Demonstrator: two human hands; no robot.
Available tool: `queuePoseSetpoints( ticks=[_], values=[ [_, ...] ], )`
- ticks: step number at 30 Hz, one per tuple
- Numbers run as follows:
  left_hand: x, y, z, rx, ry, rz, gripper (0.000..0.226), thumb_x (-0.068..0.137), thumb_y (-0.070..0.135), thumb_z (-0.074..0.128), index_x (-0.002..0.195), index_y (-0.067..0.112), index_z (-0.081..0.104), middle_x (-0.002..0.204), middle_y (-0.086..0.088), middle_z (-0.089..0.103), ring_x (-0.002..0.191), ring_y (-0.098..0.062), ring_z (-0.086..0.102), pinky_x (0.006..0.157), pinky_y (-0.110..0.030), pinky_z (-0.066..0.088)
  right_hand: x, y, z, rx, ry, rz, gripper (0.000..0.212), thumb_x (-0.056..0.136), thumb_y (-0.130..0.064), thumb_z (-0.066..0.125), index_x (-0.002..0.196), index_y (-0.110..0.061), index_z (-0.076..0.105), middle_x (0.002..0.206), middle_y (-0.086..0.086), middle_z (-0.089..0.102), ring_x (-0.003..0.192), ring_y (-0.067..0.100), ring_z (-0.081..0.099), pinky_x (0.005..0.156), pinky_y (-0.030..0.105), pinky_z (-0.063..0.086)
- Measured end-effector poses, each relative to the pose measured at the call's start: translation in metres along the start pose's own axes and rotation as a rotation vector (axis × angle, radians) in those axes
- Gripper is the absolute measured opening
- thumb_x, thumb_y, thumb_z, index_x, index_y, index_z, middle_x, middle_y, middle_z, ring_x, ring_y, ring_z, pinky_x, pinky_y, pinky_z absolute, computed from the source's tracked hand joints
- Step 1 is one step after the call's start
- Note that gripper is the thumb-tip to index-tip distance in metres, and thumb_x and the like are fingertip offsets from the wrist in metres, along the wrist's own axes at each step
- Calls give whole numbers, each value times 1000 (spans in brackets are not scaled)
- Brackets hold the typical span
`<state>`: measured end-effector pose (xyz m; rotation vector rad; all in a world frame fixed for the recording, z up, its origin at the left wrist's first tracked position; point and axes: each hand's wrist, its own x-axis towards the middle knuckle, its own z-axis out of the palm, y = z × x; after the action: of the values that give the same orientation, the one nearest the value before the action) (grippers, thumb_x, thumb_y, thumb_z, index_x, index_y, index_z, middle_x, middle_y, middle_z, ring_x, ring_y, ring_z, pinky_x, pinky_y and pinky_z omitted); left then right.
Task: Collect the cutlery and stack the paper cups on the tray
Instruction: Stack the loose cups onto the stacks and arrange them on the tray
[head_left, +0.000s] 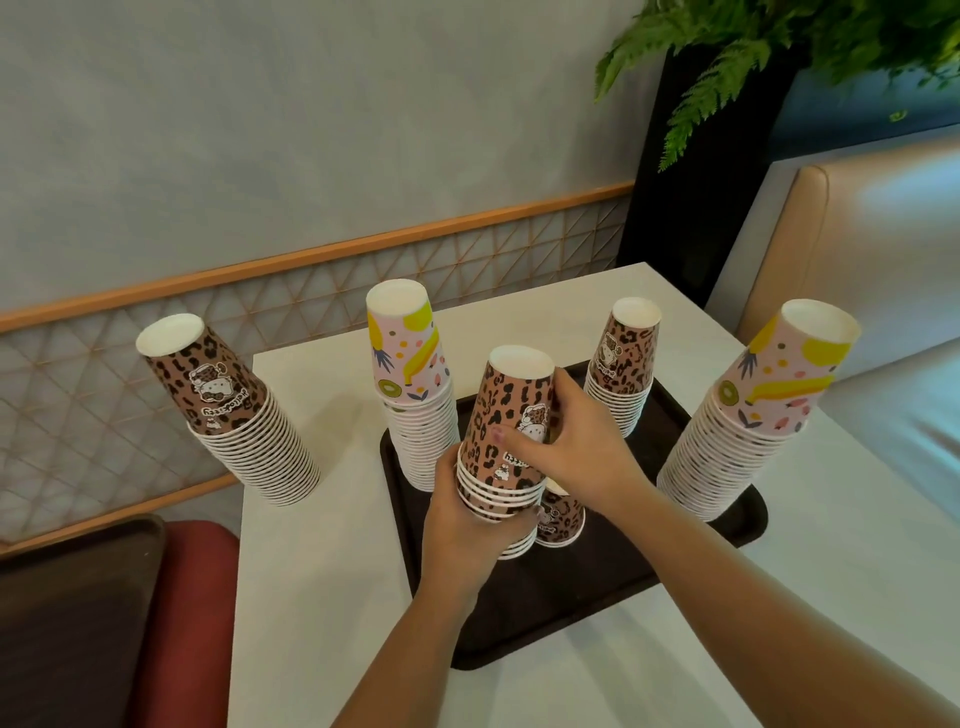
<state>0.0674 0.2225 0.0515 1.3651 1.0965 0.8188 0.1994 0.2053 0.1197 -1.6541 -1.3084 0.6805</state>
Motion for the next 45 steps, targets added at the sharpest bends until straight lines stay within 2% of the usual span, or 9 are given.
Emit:
queuePoseSetpoints(
  ticks=[8, 11, 17, 20, 24, 29, 33, 39, 45],
  values=[
    [1, -5, -1, 73, 24, -20, 87, 53, 12, 88, 125, 28, 44, 119, 7, 59, 112, -13, 57, 92, -30, 49, 7, -15, -18, 125, 116, -24, 44, 76, -29, 71, 113, -21, 50, 105, -11, 63, 100, 6, 61, 86, 28, 53],
    [2, -7, -1, 92, 22, -32, 82, 53, 12, 88, 122, 28, 46, 118, 6, 60, 112, -15, 57, 94, -33, 49, 18, -20, -36, 182, 286, -55, 49, 77, -28, 69, 120, -14, 49, 109, -7, 62, 102, 10, 61, 86, 29, 53],
    [4, -7, 3, 127, 10, -33, 81, 56, 10, 87, 123, 25, 44, 119, 6, 58, 113, -15, 55, 95, -33, 50, 60, -8, -79, 83, 715, -152, 60, 80, -30, 69, 129, -9, 42, 124, 0, 57, 111, 6, 54, 86, 11, 46],
    [5, -5, 6, 137, 5, -31, 79, 57, 10, 86, 119, 30, 41, 118, 7, 57, 112, -13, 55, 89, -24, 48, 80, 13, -88, -36, 763, -144, 66, 79, -33, 70, 132, -6, 40, 128, 6, 55, 118, 13, 52, 96, 24, 46],
    [7, -2, 8, 148, -3, -17, 80, 57, 11, 86, 121, 29, 41, 115, 11, 55, 110, -10, 53, 80, -13, 44, 92, 42, -86, -119, 721, -60, 68, 79, -30, 70, 134, -7, 38, 133, 9, 52, 124, 21, 48, 102, 35, 44],
    [7, 0, 6, 132, -1, -1, 78, 58, 10, 86, 119, 31, 41, 116, 11, 56, 110, -11, 55, 81, -15, 47, 85, 64, -74, -193, 552, 86, 77, 77, -29, 72, 139, -11, 31, 141, 10, 41, 130, 24, 41, 104, 34, 38],
    [7, 0, 6, 119, 0, 13, 78, 58, 10, 86, 118, 32, 41, 117, 10, 56, 110, -11, 55, 80, -13, 47, 53, 44, -53, -157, 633, -124, 67, 83, -35, 65, 138, -13, 32, 140, 5, 39, 124, 7, 37, 98, 1, 26],
    [4, 2, 4, 68, 17, 12, 79, 56, 10, 87, 118, 33, 43, 111, 16, 59, 102, -4, 59, 70, -10, 49, 1, 16, -9, 89, -14, -22, 84, 71, -59, 58, 142, -26, 28, 136, -10, 47, 122, 2, 47, 101, 24, 42],
    [1, 5, 4, 55, -13, 9, 87, 54, 10, 88, 124, 31, 41, 116, 13, 58, 104, -6, 59, 81, -18, 52, -3, 12, 2, 22, -15, -16, 63, 73, -37, 74, 128, -28, 43, 110, -19, 58, 101, -6, 56, 85, 12, 49]
  ],
)
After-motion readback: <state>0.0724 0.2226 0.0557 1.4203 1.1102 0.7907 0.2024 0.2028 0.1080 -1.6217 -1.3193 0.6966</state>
